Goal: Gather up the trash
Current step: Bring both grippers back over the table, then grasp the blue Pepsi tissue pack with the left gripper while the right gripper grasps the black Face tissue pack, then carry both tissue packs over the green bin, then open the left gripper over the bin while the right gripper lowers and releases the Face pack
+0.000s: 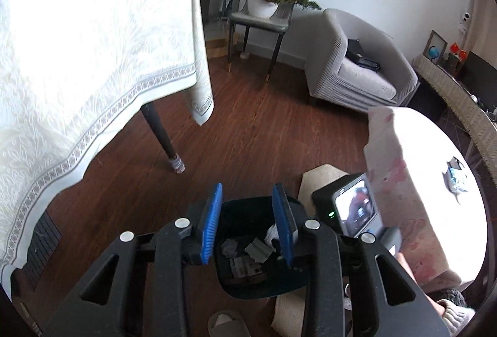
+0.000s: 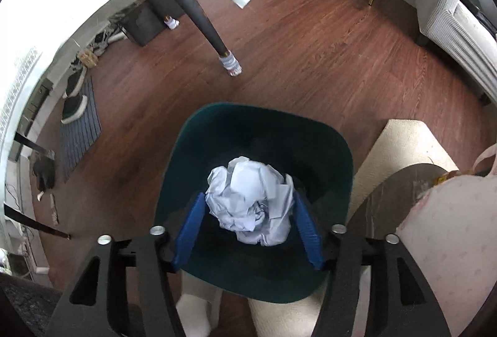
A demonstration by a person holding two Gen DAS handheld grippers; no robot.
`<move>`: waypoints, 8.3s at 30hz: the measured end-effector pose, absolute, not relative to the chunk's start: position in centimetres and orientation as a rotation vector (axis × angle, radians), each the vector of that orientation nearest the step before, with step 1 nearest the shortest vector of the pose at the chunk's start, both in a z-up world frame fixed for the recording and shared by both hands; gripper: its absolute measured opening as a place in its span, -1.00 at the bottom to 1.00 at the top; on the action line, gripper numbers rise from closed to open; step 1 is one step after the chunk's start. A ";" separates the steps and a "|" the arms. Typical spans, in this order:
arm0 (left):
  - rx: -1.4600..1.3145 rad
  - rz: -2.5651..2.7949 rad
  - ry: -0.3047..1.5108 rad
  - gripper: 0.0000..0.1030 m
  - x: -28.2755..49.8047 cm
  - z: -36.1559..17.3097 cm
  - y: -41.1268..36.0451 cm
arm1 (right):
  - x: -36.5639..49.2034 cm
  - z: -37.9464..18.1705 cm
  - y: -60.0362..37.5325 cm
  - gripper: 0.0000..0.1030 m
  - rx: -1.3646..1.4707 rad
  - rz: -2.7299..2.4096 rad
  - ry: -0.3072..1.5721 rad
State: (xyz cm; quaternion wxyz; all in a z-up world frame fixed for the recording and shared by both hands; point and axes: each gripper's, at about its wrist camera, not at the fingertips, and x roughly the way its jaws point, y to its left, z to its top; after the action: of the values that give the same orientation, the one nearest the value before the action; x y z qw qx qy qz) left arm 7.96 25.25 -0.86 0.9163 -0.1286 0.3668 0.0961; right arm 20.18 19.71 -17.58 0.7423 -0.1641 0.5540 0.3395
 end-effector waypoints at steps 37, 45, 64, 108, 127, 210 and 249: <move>-0.238 0.075 0.591 -0.30 11.4 4.7 15.6 | 18.8 -0.9 4.7 0.15 -0.227 0.759 0.797; -0.240 -0.009 0.601 -0.07 13.8 4.4 10.5 | 19.8 0.8 -2.2 0.15 -0.174 0.629 0.747; -0.193 -0.202 0.685 0.43 17.9 1.6 0.2 | 21.0 1.3 -16.3 0.34 -0.102 0.367 0.709; -0.143 -0.320 0.862 0.44 24.5 -4.5 -13.0 | 23.4 0.2 -27.6 0.77 0.173 0.268 0.767; -0.161 -0.208 0.782 0.44 21.8 -1.5 -5.3 | 27.4 -2.0 -22.4 0.77 0.087 0.269 0.848; -0.304 0.197 1.167 0.58 15.6 -14.9 23.6 | 23.0 -2.5 12.5 0.43 -0.143 0.744 0.929; -0.338 0.270 0.863 -0.16 8.9 -4.9 29.5 | 21.1 -19.8 21.7 0.66 -0.402 0.760 1.265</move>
State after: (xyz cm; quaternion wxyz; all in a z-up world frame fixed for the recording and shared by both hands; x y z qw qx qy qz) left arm 8.87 29.48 -4.86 0.8857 -0.1626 0.4150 0.1297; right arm 21.15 21.73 -19.85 0.7215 -0.1822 0.5727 0.3439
